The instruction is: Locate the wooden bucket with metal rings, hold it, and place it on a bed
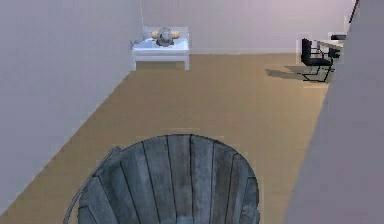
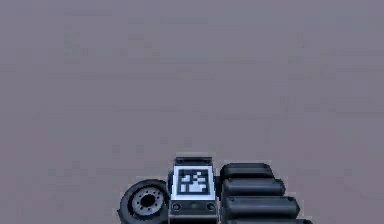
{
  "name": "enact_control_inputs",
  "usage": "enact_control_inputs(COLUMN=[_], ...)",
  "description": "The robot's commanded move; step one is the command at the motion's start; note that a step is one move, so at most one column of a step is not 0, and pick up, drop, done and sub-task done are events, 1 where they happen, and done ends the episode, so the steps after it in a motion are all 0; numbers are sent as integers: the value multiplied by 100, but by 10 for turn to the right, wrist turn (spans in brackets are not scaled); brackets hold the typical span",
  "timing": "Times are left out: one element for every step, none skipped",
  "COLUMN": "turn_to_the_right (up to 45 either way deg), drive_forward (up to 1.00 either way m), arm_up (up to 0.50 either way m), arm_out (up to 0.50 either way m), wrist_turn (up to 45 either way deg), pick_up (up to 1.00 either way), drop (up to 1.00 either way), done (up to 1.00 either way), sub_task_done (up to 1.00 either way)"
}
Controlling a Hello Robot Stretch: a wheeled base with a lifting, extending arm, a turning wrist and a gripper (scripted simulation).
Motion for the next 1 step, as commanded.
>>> enact_control_inputs(turn_to_the_right=[0], drive_forward=[100], arm_up=[0], arm_out=[0], wrist_turn=[0], pick_up=[0], drop=[0], done=[0], sub_task_done=[0])
